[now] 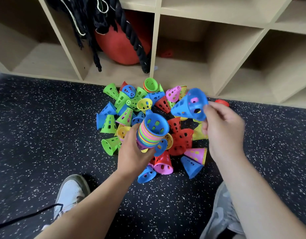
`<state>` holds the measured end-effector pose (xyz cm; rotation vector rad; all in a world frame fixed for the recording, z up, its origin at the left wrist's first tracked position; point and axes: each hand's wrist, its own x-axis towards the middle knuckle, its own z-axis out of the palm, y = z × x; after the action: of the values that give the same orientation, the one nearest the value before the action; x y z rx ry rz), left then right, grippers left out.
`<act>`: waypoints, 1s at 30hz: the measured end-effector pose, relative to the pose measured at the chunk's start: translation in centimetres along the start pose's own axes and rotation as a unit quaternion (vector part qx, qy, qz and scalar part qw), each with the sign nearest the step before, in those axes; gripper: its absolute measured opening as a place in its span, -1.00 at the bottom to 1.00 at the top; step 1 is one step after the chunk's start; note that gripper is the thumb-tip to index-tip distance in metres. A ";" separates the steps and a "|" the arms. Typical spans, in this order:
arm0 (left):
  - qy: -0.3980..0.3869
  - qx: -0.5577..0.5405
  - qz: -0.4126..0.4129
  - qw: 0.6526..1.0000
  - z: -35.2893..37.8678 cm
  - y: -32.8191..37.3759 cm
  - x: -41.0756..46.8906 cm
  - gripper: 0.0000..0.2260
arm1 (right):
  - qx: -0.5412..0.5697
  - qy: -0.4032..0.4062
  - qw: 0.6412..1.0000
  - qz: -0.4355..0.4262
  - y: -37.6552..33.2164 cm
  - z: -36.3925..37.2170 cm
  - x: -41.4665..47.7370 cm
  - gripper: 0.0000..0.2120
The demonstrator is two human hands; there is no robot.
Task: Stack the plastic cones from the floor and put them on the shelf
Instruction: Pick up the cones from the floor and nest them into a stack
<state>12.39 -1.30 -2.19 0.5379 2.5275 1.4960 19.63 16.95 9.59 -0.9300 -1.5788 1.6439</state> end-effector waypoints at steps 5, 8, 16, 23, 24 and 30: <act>-0.005 -0.006 0.013 1.000 0.5 0.7 -0.2 -0.33 | -0.153 -0.148 0.977 0.023 0.5 0.6 -1.0 -0.93; -0.006 -0.010 0.015 1.000 0.7 0.7 0.1 -0.28 | -0.159 -0.014 0.987 0.032 3.3 -1.2 -0.7 -0.89; -0.011 -0.024 0.016 1.000 0.8 0.2 -0.5 -0.32 | -0.339 0.117 0.864 0.353 15.6 -4.0 -5.5 -0.35; -0.028 -0.025 0.005 0.999 1.3 -0.2 -1.1 -0.32 | -0.330 0.020 0.902 0.280 17.9 -3.7 -4.4 -0.70; -0.032 -0.024 0.002 0.999 1.4 -0.4 -1.1 -0.30 | -0.333 0.008 0.906 0.262 17.1 -3.6 -4.3 -0.78; -0.036 -0.033 0.002 0.999 1.5 -0.4 -0.7 -0.33 | -0.390 -0.083 0.909 0.126 16.5 -4.4 -4.9 -0.68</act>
<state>13.39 -0.54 -3.30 0.5776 2.4158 1.5267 26.12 14.35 -6.76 -1.4669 -2.3906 1.2549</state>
